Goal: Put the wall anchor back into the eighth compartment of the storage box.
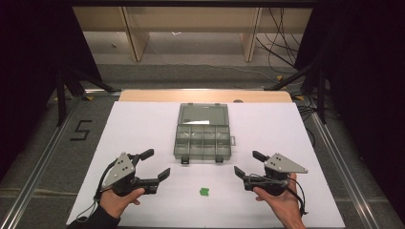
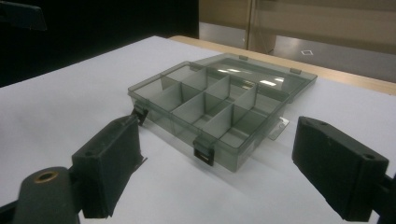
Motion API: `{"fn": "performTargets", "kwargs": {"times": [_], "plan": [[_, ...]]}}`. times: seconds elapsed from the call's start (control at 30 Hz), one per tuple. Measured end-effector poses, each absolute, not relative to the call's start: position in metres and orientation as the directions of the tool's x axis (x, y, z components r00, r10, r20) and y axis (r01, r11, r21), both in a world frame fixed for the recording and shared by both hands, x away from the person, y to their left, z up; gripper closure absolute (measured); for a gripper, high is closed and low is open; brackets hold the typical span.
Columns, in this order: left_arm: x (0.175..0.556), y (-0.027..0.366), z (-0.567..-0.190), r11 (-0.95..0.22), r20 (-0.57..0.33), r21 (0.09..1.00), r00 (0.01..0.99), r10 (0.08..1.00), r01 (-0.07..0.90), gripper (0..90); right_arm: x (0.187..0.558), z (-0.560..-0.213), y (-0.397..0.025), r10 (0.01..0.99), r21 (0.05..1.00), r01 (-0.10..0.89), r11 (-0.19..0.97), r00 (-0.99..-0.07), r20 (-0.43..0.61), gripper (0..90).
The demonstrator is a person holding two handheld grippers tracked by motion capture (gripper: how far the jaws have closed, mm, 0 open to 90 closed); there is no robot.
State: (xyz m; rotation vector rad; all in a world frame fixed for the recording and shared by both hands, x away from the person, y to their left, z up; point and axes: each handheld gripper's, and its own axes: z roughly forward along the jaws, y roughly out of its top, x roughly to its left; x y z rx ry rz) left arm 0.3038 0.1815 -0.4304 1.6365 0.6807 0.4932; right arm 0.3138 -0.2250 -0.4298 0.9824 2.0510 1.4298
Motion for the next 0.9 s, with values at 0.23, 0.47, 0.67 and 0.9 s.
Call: {"fn": "performTargets", "kwargs": {"times": [0.23, 0.47, 0.67, 0.9], "plan": [[0.304, 0.182, -0.43, -0.093, -0.054, 0.983, 0.735, 0.676, 0.158, 16.1, 0.316, -0.432, -0.222, 0.757, 0.935, 0.293, 0.198, -0.651, 0.044, 16.2], [0.304, 0.181, -0.43, -0.096, -0.053, 0.983, 0.737, 0.674, 0.158, 16.0, 0.316, -0.432, -0.221, 0.753, 0.932, 0.286, 0.223, -0.657, 0.021, 16.1], [0.304, 0.181, -0.431, -0.095, -0.053, 0.983, 0.736, 0.675, 0.159, 16.1, 0.319, -0.433, -0.219, 0.741, 0.934, 0.282, 0.221, -0.671, 0.027, 16.0], [0.304, 0.18, -0.431, -0.101, -0.049, 0.982, 0.738, 0.674, 0.157, 16.1, 0.325, -0.429, -0.213, 0.718, 0.919, 0.286, 0.27, -0.696, 0.006, 16.0]]}}
